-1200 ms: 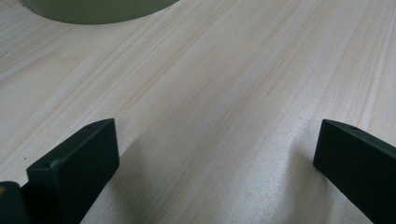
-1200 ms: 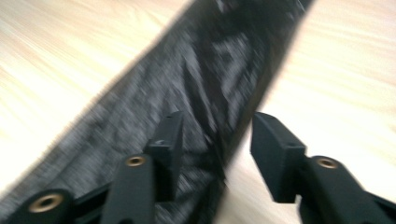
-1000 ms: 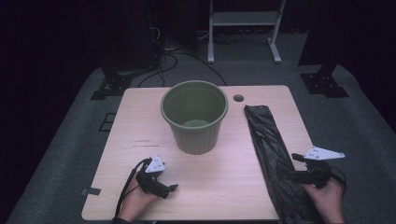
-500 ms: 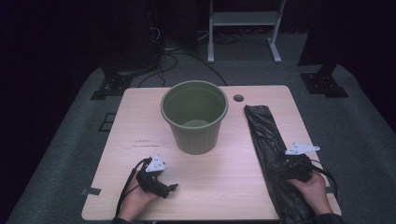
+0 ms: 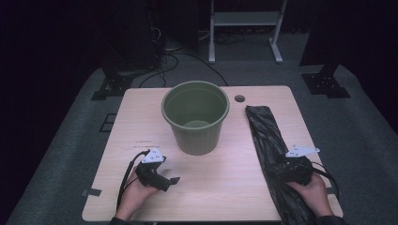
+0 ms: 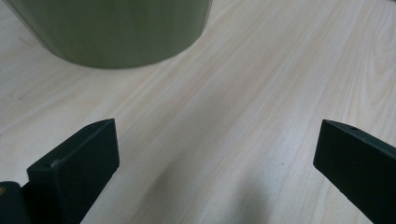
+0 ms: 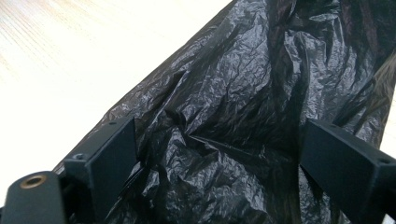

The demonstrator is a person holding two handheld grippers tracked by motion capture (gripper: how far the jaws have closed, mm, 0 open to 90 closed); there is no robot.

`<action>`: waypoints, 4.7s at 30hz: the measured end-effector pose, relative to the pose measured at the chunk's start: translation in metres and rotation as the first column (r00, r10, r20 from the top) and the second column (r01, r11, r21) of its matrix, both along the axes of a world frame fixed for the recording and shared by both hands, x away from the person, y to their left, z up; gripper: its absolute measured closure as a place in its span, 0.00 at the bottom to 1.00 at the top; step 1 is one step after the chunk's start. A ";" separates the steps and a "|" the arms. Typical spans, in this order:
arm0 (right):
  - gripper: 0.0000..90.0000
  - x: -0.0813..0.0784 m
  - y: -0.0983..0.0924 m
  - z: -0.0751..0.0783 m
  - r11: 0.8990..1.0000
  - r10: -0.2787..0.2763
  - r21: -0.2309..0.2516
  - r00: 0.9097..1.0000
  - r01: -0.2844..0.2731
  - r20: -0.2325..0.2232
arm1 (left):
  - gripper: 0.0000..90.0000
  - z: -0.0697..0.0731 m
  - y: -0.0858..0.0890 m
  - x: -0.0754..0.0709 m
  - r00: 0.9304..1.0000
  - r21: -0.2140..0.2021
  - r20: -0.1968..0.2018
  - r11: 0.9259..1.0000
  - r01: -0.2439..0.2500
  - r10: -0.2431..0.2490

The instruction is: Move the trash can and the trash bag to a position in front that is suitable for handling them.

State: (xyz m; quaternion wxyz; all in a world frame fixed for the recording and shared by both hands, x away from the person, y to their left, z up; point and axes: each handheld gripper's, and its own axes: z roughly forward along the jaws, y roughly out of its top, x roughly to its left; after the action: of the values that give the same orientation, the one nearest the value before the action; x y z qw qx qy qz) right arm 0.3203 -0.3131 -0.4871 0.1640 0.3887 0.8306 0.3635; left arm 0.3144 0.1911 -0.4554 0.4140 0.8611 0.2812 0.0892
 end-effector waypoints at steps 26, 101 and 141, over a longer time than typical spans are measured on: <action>0.11 -0.001 -0.001 0.000 1.000 0.003 -0.001 1.000 -0.003 0.001 | 0.00 0.073 0.016 0.014 0.998 -0.120 0.056 0.993 -0.015 0.021; 0.11 -0.003 -0.002 0.000 1.000 0.006 -0.001 1.000 -0.006 0.001 | 0.00 0.135 0.008 0.134 0.999 -0.124 0.025 0.992 -0.022 0.026; 0.11 -0.003 -0.002 0.000 1.000 0.006 0.000 1.000 -0.006 -0.001 | 0.00 0.140 -0.031 0.088 0.993 -0.103 0.058 0.989 0.109 -0.103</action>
State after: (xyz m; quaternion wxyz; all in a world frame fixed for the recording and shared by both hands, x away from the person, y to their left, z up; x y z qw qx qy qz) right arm 0.3170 -0.3150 -0.4871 0.1627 0.3862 0.8319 0.3637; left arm 0.4019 0.1604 -0.3149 0.4705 0.8491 0.2284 0.0748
